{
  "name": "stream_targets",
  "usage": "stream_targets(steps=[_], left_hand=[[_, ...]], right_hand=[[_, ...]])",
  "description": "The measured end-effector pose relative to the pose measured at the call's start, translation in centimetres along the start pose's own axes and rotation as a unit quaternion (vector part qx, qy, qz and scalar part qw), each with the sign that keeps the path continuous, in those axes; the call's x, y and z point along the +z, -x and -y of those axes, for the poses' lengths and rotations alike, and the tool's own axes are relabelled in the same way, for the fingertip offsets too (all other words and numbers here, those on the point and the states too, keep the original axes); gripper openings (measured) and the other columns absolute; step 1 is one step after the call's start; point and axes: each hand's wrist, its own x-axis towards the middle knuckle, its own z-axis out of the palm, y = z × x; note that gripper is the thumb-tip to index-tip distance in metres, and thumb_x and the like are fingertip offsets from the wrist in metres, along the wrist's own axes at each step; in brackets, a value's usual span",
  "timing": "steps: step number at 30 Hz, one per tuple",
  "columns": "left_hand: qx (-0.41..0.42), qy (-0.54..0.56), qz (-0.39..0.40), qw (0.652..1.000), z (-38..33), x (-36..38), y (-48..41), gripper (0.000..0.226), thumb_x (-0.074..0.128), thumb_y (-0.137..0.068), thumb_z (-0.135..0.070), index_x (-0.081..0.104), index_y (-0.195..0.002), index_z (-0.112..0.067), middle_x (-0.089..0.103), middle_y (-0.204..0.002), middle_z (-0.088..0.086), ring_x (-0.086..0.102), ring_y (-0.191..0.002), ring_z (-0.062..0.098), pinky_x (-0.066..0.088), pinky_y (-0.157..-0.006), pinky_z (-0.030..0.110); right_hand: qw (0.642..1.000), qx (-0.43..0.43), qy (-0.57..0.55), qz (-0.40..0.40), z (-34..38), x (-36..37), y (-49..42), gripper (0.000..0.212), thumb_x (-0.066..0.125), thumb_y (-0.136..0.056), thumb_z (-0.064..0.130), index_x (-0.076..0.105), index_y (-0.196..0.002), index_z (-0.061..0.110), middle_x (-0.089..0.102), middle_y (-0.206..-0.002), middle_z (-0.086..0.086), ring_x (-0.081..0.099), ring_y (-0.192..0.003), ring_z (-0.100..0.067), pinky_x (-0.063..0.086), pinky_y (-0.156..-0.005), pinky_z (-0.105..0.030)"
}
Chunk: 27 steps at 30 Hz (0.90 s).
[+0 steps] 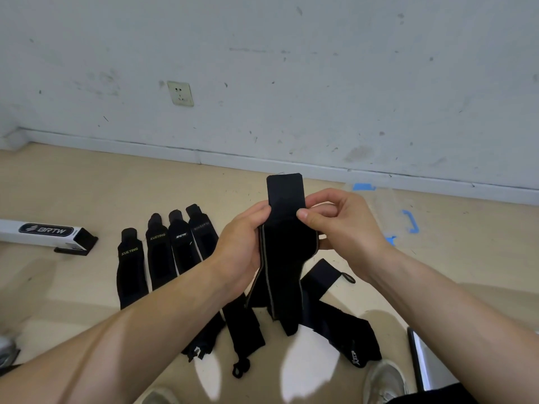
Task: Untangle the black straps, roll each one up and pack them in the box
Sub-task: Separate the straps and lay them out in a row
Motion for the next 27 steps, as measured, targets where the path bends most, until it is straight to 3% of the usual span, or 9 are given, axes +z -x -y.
stream_targets(steps=[4,6,10,12,14,16,20,24,27], left_hand=[[-0.009,-0.019,0.015,1.000,0.4,0.1,-0.1,0.038,0.044,-0.108,-0.034,0.071,-0.127,-0.015,0.074,-0.124,0.012,0.070,-0.118,0.029,0.052,-0.104,0.046],[0.015,-0.059,-0.002,0.998,1.0,0.1,-0.2,0.026,0.054,-0.106,-0.022,0.069,-0.127,-0.016,0.075,-0.119,0.011,0.072,-0.113,0.029,0.054,-0.104,0.047],[0.016,-0.054,-0.053,0.997,1.4,0.0,-0.5,0.023,0.055,-0.106,-0.014,0.069,-0.124,-0.015,0.077,-0.114,0.011,0.074,-0.107,0.030,0.056,-0.101,0.049],[0.015,-0.031,-0.057,0.998,1.0,-0.1,-0.7,0.023,0.055,-0.106,-0.015,0.069,-0.124,-0.011,0.076,-0.115,0.013,0.074,-0.108,0.031,0.058,-0.096,0.045],[0.024,-0.005,-0.063,0.998,0.3,-0.3,-0.9,0.024,0.053,-0.106,-0.015,0.068,-0.123,-0.006,0.076,-0.114,0.016,0.074,-0.107,0.032,0.060,-0.088,0.039],[0.029,0.024,-0.098,0.994,-0.4,-0.8,-1.2,0.023,0.053,-0.106,-0.015,0.069,-0.119,-0.005,0.076,-0.113,0.016,0.074,-0.105,0.033,0.060,-0.087,0.041],[0.038,0.049,-0.128,0.990,-1.2,-1.8,-1.5,0.024,0.059,-0.104,-0.016,0.067,-0.123,-0.006,0.075,-0.117,0.015,0.073,-0.108,0.032,0.060,-0.093,0.046],[0.028,-0.072,-0.129,0.989,-1.1,-2.3,-1.8,0.030,0.065,-0.099,-0.013,0.063,-0.130,-0.010,0.075,-0.118,0.010,0.072,-0.110,0.030,0.058,-0.097,0.047],[0.045,-0.138,-0.173,0.974,-1.3,-3.5,-2.3,0.026,0.062,-0.100,-0.009,0.063,-0.126,-0.012,0.075,-0.114,0.006,0.072,-0.105,0.026,0.060,-0.093,0.045]], right_hand=[[0.999,0.017,0.031,-0.021,-0.2,0.1,-0.2,0.010,0.078,-0.087,0.011,0.069,-0.091,0.011,0.072,-0.066,0.000,0.072,-0.067,-0.019,0.061,-0.072,-0.050],[0.998,0.031,0.050,-0.035,-0.4,0.3,-0.3,0.014,0.081,-0.085,0.015,0.069,-0.090,0.011,0.074,-0.070,-0.003,0.073,-0.067,-0.019,0.062,-0.072,-0.050],[0.978,0.006,0.183,-0.098,-1.4,1.1,-0.3,0.030,0.080,-0.082,0.044,0.061,-0.090,0.021,0.063,-0.074,0.006,0.063,-0.068,-0.011,0.052,-0.064,-0.032],[0.983,0.009,0.176,-0.049,-1.7,1.6,-0.1,0.030,0.066,-0.090,0.054,0.059,-0.095,0.026,0.063,-0.084,0.011,0.061,-0.075,-0.008,0.046,-0.067,-0.026],[0.994,0.023,0.089,0.062,-2.5,2.2,0.1,0.030,0.052,-0.100,0.052,0.066,-0.108,0.027,0.073,-0.097,0.010,0.070,-0.091,-0.010,0.055,-0.083,-0.030],[0.992,0.035,0.052,0.111,-3.3,3.1,0.4,0.029,0.044,-0.107,0.042,0.065,-0.120,0.025,0.075,-0.109,0.004,0.071,-0.104,-0.013,0.055,-0.095,-0.036],[0.993,0.012,0.102,0.053,-3.2,4.6,0.6,0.019,0.045,-0.106,0.038,0.057,-0.115,0.026,0.069,-0.107,0.005,0.068,-0.102,-0.014,0.055,-0.094,-0.041],[0.996,0.004,0.090,0.009,-2.5,5.9,0.1,0.015,0.049,-0.104,0.036,0.058,-0.110,0.025,0.069,-0.103,0.004,0.068,-0.096,-0.015,0.057,-0.086,-0.038],[0.997,0.053,0.047,0.028,-3.7,6.6,0.0,0.030,0.058,-0.099,0.045,0.065,-0.109,0.018,0.075,-0.102,-0.005,0.073,-0.093,-0.022,0.060,-0.089,-0.045]])
